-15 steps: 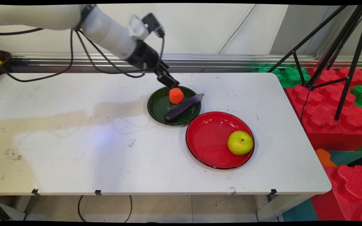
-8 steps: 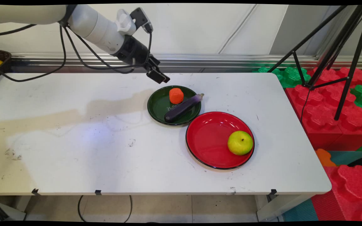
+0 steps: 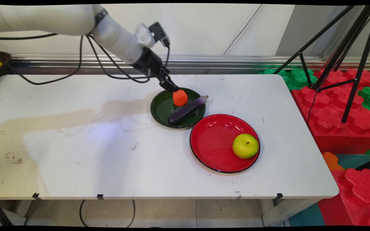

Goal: Pick up the mandarin from the green plate

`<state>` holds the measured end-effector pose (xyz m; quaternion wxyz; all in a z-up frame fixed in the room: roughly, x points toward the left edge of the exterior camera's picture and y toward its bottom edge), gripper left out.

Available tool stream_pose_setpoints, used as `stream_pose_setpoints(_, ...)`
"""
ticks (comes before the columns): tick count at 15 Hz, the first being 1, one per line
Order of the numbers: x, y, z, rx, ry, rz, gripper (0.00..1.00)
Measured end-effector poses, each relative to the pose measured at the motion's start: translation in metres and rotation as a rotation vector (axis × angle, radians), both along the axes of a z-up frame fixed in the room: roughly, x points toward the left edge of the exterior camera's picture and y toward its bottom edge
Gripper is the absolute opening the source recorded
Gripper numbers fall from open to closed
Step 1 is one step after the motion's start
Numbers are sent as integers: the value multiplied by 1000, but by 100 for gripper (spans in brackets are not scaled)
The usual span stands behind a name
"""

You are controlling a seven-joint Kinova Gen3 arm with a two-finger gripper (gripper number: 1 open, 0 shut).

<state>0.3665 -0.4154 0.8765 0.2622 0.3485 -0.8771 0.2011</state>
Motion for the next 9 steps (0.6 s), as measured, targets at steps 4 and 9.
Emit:
stream_pose_setpoints(4,-18,-23,-26,16,-31,7,100)
stream_pose_setpoints(9,-28,-44,-47,27,-66,9,100)
